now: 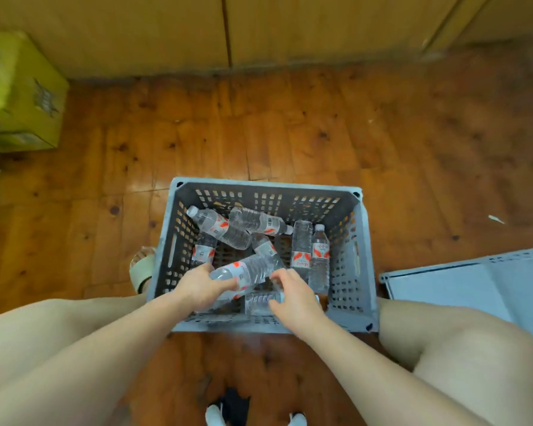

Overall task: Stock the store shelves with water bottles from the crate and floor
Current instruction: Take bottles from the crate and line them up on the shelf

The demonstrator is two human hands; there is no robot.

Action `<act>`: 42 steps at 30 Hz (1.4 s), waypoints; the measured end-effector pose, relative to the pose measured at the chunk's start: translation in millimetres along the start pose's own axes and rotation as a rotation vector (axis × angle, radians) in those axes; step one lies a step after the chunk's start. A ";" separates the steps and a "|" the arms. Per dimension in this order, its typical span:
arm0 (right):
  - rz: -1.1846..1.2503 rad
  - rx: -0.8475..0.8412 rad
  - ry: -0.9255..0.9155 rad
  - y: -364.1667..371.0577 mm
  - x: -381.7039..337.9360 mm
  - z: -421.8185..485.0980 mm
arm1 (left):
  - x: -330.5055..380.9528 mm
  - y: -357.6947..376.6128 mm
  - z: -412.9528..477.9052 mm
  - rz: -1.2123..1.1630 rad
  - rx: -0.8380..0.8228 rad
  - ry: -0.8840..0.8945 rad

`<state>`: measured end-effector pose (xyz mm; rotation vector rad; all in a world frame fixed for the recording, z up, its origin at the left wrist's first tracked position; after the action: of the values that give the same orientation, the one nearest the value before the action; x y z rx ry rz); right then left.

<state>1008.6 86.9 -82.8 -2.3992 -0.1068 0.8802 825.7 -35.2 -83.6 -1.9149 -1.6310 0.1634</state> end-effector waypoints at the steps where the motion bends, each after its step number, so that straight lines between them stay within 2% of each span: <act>1: -0.036 0.049 -0.063 -4.5 -2.3 -15.1 | 8.1 -5.3 -20.5 0.020 0.002 0.060; 6: -0.308 0.250 -0.335 -9.9 -7.8 -83.0 | 37.0 -11.3 -118.7 0.145 -0.070 0.311; 9: -0.345 0.349 -0.411 -8.9 -9.6 -116.4 | 32.6 -3.3 -160.8 0.234 -0.035 0.411; 11: -0.375 0.382 -0.405 -5.1 -7.5 -137.2 | 17.9 6.9 -178.3 0.188 0.035 0.450; 13: -0.372 0.365 -0.373 -0.2 -2.3 -153.5 | -4.3 21.9 -191.5 -0.003 0.145 0.461; 15: -0.306 0.295 -0.315 2.4 3.0 -166.7 | -24.6 40.0 -201.7 -0.246 0.221 0.432; 17: -0.177 0.244 -0.270 1.8 6.2 -178.9 | -31.7 53.1 -211.8 -0.368 0.243 0.413; 23: 0.247 0.193 -0.184 -2.9 6.9 -220.7 | -2.8 57.9 -244.4 -0.321 0.185 0.553; 29: 0.502 0.222 -0.156 -3.1 15.3 -261.1 | 33.6 77.6 -258.5 -0.356 0.097 0.658; 34: 0.701 0.354 -0.104 3.5 34.2 -270.6 | 66.8 101.2 -266.4 -0.309 0.074 0.795; 38: 0.848 0.584 -0.085 -6.1 53.4 -293.2 | 103.6 128.9 -274.6 -0.260 0.075 0.969; 42: 0.879 0.783 -0.035 -12.2 72.5 -318.4 | 126.6 153.9 -288.5 -0.232 0.032 1.086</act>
<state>1262.4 -40.2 79.1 -1.6236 1.1360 1.0538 1121.0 -31.5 105.5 -1.3337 -1.0330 -0.8004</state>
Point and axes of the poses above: each hand's wrist, its own z-axis towards the middle knuckle, its own y-axis out of the palm, x = y × z, the point moved 2 cm from there along z, towards the middle knuckle, and after that the axes turned 7 degrees about z, right-handed, at the moved point
